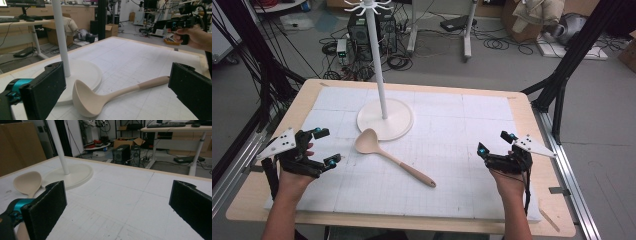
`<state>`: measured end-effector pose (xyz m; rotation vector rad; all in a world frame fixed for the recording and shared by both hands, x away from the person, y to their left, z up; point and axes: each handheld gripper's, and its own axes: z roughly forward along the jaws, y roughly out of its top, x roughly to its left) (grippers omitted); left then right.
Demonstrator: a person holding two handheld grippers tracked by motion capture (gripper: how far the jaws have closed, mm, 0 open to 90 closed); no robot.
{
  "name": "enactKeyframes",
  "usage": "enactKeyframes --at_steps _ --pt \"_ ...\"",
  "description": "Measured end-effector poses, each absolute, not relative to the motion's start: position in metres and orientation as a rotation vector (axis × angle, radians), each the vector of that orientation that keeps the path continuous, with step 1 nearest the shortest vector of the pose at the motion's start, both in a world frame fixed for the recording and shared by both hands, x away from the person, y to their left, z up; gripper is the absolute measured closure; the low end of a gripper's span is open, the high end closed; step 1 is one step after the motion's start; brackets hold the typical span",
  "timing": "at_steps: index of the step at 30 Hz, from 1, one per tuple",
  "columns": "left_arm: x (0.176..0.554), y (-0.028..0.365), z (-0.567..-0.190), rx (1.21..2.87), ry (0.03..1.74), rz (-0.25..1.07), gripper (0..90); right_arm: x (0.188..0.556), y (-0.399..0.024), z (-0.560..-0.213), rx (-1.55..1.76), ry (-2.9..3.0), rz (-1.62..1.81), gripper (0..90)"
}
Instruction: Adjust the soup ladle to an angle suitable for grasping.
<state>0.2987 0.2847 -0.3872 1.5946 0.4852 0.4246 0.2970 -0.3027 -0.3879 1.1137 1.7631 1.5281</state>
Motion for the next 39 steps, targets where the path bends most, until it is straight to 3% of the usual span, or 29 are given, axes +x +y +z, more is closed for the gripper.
enactKeyframes --at_steps 39 --pt "0.302 0.265 -0.375 1.626 0.476 0.404 1.7 0.302 -0.301 -0.389 1.124 1.824 1.494 0.3"
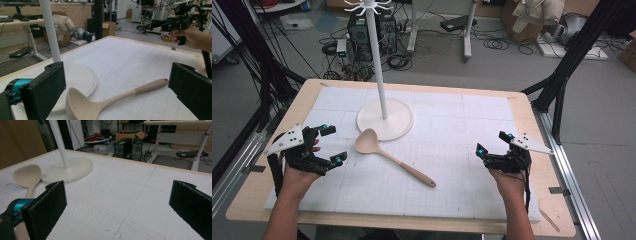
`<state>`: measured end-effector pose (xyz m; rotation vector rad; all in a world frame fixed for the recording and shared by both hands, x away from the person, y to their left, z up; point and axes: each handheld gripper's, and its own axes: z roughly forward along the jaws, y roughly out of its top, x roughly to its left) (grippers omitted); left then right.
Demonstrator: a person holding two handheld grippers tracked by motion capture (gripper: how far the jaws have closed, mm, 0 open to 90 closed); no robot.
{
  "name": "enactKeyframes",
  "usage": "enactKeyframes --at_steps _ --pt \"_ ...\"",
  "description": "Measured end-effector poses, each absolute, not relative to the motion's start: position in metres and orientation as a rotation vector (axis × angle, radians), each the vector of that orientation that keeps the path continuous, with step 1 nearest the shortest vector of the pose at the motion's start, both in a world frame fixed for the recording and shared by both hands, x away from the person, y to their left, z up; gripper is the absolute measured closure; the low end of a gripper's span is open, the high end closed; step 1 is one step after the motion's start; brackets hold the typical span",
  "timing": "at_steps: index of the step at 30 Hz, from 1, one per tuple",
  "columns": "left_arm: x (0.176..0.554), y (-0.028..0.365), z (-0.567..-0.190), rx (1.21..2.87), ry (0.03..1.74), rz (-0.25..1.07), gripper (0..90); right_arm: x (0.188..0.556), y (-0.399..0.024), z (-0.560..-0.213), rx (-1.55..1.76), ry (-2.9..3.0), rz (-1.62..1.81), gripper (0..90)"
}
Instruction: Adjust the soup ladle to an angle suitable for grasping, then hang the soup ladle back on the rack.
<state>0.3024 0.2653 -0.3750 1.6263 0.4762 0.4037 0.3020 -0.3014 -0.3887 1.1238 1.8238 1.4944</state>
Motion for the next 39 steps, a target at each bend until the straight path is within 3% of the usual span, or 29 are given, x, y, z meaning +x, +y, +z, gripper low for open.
enactKeyframes --at_steps 11,26,39 --pt "0.318 0.24 -0.366 1.742 0.411 0.387 1.7 0.299 -0.302 -0.386 1.122 1.821 1.489 0.3" --pt "0.364 0.173 -0.364 1.955 0.252 0.173 1.7 0.297 -0.296 -0.387 1.155 1.832 1.426 0.3" --pt "0.371 0.136 -0.361 2.12 0.062 0.217 1.7 0.3 -0.289 -0.389 1.142 1.846 1.433 0.3"
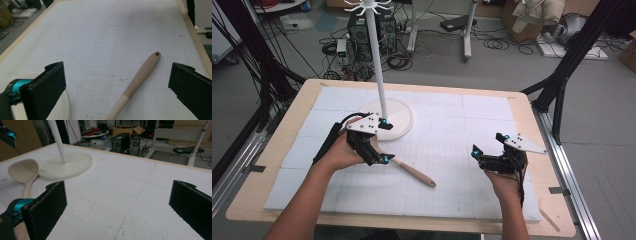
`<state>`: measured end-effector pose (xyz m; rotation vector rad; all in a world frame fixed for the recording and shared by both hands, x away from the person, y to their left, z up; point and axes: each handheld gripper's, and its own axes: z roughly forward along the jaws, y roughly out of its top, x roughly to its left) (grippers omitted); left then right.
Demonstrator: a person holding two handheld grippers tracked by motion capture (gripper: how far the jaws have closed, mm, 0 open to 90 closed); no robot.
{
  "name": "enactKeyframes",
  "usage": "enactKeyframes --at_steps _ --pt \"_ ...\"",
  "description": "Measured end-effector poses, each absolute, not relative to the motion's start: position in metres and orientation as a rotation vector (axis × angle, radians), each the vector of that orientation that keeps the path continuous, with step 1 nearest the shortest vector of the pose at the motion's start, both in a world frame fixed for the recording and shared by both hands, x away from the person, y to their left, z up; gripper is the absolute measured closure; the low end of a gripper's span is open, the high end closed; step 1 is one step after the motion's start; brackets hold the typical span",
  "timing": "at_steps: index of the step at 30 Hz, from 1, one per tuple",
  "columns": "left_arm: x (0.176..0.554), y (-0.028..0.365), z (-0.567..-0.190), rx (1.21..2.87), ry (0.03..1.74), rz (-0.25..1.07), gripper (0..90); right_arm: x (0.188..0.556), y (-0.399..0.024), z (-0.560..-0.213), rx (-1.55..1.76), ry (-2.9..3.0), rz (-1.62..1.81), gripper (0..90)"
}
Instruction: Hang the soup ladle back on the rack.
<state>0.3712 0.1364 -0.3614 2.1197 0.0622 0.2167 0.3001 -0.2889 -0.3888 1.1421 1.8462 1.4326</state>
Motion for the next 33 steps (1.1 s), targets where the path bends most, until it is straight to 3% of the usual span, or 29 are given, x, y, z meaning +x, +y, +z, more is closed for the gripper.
enactKeyframes --at_steps 4,8,21,33 --pt "0.375 0.12 -0.365 2.234 0.02 0.208 1.7 0.301 -0.29 -0.389 1.15 1.843 1.432 0.3" --pt "0.374 0.106 -0.369 2.278 -0.072 0.188 8.4 0.301 -0.29 -0.389 1.145 1.842 1.434 0.3" --pt "0.374 0.082 -0.403 2.48 -0.121 0.161 9.2 0.304 -0.29 -0.391 1.14 1.85 1.434 0.3" --pt "0.375 0.069 -0.423 2.66 -0.199 0.212 24.4 0.303 -0.292 -0.391 1.144 1.847 1.434 0.3"
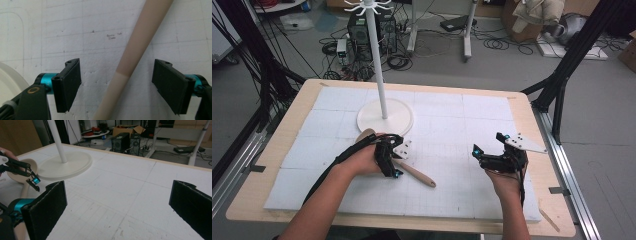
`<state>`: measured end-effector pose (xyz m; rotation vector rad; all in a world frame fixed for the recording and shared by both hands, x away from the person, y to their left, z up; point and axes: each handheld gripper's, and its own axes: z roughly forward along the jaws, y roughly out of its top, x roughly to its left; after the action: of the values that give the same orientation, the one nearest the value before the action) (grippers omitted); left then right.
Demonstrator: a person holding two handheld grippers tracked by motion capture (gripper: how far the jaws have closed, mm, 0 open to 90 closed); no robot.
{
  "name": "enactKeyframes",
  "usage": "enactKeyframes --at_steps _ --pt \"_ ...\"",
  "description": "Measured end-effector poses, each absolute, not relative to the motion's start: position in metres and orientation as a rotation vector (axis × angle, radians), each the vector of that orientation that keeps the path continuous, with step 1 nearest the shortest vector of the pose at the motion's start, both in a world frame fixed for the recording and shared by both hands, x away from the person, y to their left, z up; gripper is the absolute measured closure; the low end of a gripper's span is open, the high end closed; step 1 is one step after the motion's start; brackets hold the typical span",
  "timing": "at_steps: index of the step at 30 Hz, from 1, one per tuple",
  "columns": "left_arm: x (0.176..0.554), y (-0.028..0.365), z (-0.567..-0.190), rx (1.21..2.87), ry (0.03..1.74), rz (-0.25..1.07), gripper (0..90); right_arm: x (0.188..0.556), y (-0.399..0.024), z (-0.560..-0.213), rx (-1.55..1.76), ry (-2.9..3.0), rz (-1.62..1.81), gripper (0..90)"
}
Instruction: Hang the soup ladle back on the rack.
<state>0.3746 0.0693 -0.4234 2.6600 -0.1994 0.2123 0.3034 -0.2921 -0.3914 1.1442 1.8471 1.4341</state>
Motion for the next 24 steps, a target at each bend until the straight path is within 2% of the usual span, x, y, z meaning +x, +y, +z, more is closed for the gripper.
enactKeyframes --at_steps 3,10,20,24 --pt "0.375 0.069 -0.423 2.662 -0.198 0.213 24.8 0.304 -0.293 -0.391 1.146 1.847 1.435 0.3" --pt "0.376 0.063 -0.421 2.68 -0.212 0.188 32.8 0.303 -0.293 -0.392 1.147 1.844 1.437 0.3" --pt "0.38 0.057 -0.42 2.694 -0.235 0.048 57.7 0.303 -0.295 -0.392 1.15 1.841 1.434 0.3" --pt "0.383 0.058 -0.421 2.68 -0.231 -0.006 62.5 0.302 -0.294 -0.392 1.145 1.844 1.433 0.4"
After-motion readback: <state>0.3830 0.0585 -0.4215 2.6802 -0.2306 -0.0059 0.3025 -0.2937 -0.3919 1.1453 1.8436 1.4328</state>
